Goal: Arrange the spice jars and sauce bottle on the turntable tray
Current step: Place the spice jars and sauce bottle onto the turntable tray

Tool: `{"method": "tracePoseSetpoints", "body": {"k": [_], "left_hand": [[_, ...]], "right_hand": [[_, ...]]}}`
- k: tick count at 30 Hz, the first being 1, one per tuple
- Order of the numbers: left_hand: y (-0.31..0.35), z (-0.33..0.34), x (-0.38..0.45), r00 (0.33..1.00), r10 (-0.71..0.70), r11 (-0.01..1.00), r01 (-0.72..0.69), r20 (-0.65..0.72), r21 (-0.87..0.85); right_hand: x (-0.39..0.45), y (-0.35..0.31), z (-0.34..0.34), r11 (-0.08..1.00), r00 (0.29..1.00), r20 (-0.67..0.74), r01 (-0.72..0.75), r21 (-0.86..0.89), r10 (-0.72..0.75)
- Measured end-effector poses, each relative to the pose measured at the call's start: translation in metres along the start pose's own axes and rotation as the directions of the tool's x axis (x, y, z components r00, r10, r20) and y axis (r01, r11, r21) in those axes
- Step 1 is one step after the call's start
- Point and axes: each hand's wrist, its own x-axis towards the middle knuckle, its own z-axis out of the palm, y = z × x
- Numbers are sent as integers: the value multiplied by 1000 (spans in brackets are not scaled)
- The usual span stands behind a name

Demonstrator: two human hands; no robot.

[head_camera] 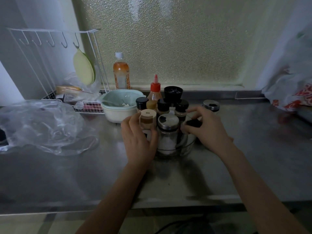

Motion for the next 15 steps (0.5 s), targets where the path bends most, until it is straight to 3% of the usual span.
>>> {"method": "tracePoseSetpoints", "body": {"k": [4,9,15], "left_hand": [[3,-3,-3,996,85,996,-86,26,23],[1,-1,-2,993,94,992,-99,73,74],[0,3,-1,992,53,995,-63,113,83]], "right_hand": [[13,-17,11,991,990,-46,131,1,-131],[28,-24,27,977,982,-59,184,109,-178],[22,-16,34,911,985,23,148,385,-170]]}}
